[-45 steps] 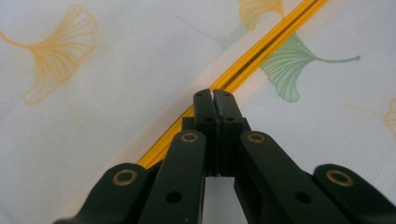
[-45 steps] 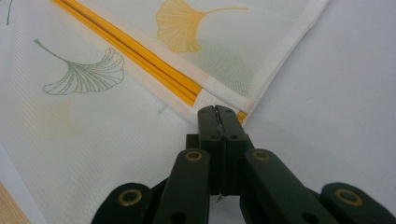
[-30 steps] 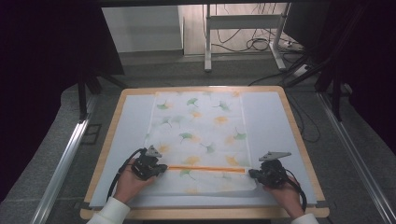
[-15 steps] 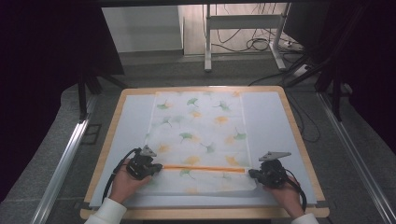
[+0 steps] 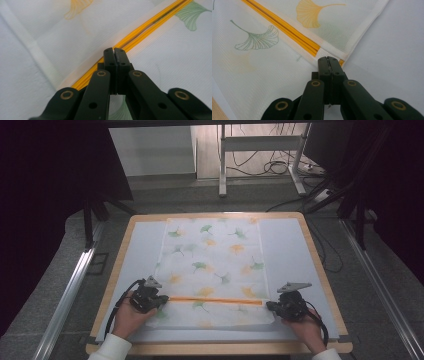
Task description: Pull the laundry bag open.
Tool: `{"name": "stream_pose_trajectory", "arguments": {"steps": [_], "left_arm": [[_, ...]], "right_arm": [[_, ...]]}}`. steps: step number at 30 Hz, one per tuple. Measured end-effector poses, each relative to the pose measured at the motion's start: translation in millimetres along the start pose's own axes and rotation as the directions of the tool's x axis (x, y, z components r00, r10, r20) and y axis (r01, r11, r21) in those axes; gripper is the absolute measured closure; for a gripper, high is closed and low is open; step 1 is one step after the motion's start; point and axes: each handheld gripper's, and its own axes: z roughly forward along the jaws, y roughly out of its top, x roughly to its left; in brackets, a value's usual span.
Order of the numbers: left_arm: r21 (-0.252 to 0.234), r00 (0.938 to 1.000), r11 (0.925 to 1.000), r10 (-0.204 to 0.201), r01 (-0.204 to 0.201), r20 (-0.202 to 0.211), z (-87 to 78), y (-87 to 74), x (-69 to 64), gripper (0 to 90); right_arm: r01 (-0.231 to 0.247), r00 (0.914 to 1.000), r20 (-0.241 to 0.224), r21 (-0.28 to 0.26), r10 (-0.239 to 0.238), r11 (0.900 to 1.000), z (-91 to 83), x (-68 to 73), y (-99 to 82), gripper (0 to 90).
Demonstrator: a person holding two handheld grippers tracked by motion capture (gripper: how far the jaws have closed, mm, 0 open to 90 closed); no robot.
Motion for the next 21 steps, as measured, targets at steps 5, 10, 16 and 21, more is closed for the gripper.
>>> {"name": "stream_pose_trajectory", "arguments": {"steps": [5, 10, 16, 21], "left_arm": [[0.002, 0.9998, 0.9999, -0.013, 0.013, -0.013, -4.1, -5.6, 5.3, 90.0], [0.003, 0.9996, 0.9998, -0.021, 0.021, -0.02, -6.2, -8.4, 7.8, 90.0], [0.003, 0.999, 0.9995, -0.032, 0.032, -0.03, -8.9, -11.7, 10.8, 90.0], [0.005, 0.9982, 0.9993, -0.038, 0.038, -0.046, -11.6, -15.0, 13.7, 90.0]], "right_arm": [[0.001, 1.0, 0.004, 0.0, -0.001, 1.0, 0.1, 0.3, 0.0, 89.6], [0.001, 1.0, 0.003, 0.001, -0.001, 1.0, 0.1, 0.2, 0.1, 89.6], [0.002, 1.0, 0.001, 0.002, -0.002, 1.0, 0.0, 0.1, 0.2, 89.5], [0.002, 1.0, 0.003, 0.001, -0.002, 1.0, 0.2, 0.4, 0.2, 89.6]]}}
